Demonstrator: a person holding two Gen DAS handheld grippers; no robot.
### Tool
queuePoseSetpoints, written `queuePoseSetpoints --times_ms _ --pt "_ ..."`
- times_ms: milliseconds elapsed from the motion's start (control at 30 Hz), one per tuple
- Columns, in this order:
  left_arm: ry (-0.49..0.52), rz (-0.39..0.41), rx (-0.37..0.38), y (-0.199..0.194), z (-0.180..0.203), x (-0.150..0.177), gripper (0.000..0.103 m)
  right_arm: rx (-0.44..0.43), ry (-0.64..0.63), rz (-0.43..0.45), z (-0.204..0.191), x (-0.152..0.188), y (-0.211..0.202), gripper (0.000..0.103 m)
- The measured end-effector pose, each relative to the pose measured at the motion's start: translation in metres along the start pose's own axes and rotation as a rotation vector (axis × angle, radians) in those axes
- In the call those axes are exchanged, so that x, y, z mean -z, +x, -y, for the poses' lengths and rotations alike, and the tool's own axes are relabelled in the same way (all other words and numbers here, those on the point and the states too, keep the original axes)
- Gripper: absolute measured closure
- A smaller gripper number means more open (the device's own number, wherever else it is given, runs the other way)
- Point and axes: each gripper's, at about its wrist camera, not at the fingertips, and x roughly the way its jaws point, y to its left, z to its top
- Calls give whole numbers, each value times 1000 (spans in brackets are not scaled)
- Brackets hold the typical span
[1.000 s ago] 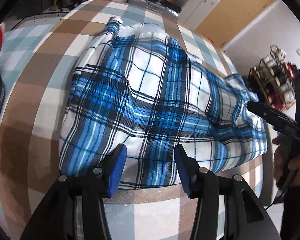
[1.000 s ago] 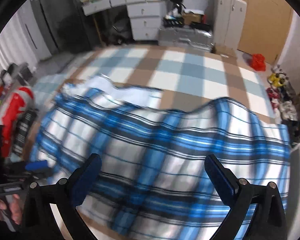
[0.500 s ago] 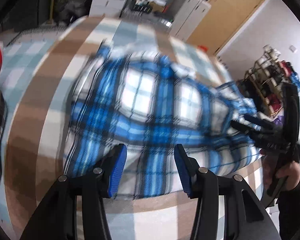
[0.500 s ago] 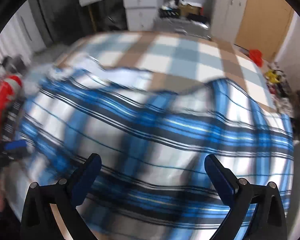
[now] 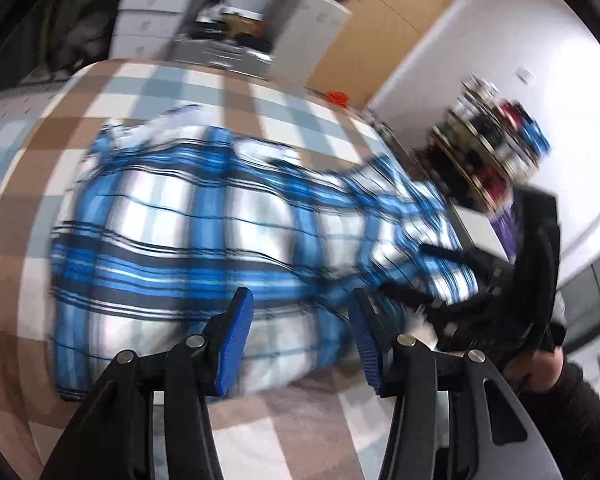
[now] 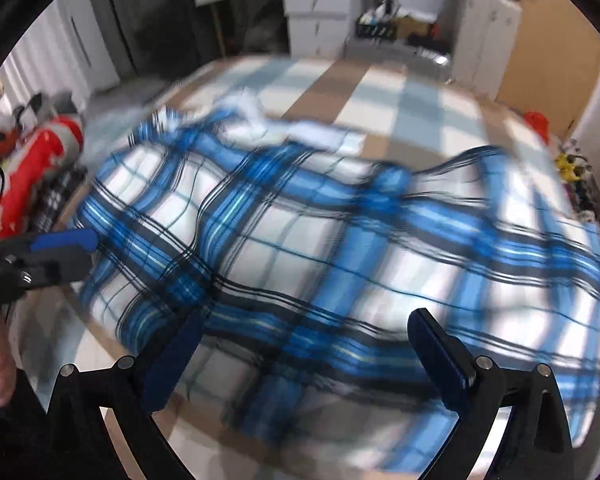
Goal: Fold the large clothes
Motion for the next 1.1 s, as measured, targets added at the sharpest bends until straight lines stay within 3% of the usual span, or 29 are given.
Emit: queuePoseSetpoints --times_ms 100,200,300,433,533,633,733,933,1000,1100 --pt "32 -64 -18 20 10 4 59 34 38 -25 20 16 -2 0" --pt "22 -160 -127 52 4 6 59 67 79 -149 33 34 27 0" --pt "-43 -155 -123 55 -8 3 57 59 91 -133 34 39 37 0" --pt "-17 -154 -141 52 -5 3 55 101 70 -180 23 34 39 0" --pt "-24 -139 -153 45 -2 4 54 100 82 -242 26 22 39 1" --pt "-61 -117 -148 33 -8 6 54 61 118 -115 26 -8 12 0" --pt "-40 -83 -248 30 -15 4 54 34 136 -82 15 -39 9 0" --pt "-128 -87 -222 31 -36 3 54 19 209 -140 4 -83 68 0" --pt "-97 -88 -240 29 -30 5 54 25 220 -237 4 -75 98 0" --pt "-54 -85 -282 28 -21 6 54 137 99 -255 -16 -77 113 0"
